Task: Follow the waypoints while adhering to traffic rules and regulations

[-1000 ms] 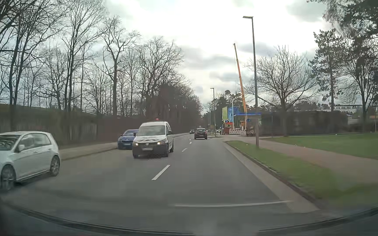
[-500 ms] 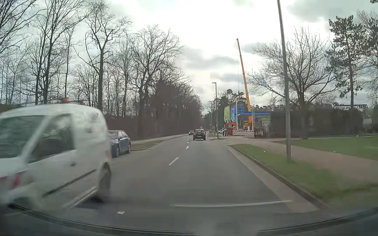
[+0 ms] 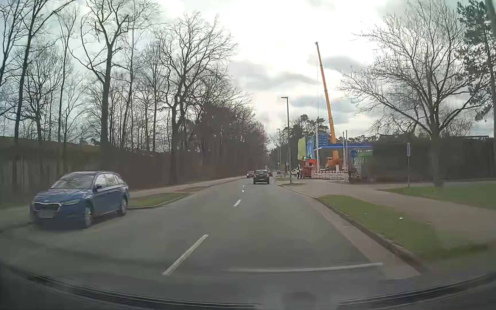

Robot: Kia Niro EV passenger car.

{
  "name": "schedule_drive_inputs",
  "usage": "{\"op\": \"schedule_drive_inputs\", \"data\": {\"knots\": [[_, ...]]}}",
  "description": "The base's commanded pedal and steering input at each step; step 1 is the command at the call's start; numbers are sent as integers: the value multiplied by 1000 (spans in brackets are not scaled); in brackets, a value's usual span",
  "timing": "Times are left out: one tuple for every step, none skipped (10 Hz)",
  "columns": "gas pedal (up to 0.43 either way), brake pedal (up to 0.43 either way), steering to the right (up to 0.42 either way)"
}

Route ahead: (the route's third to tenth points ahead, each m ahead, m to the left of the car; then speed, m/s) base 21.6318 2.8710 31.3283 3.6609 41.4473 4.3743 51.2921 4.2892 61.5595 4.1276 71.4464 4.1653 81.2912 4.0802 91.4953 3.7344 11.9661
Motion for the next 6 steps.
{"op": "schedule_drive_inputs", "data": {"knots": [[150, 0, -6], [150, 0, -6], [150, 0, -6], [150, 0, -6], [150, 0, -6], [150, 0, -6]]}}
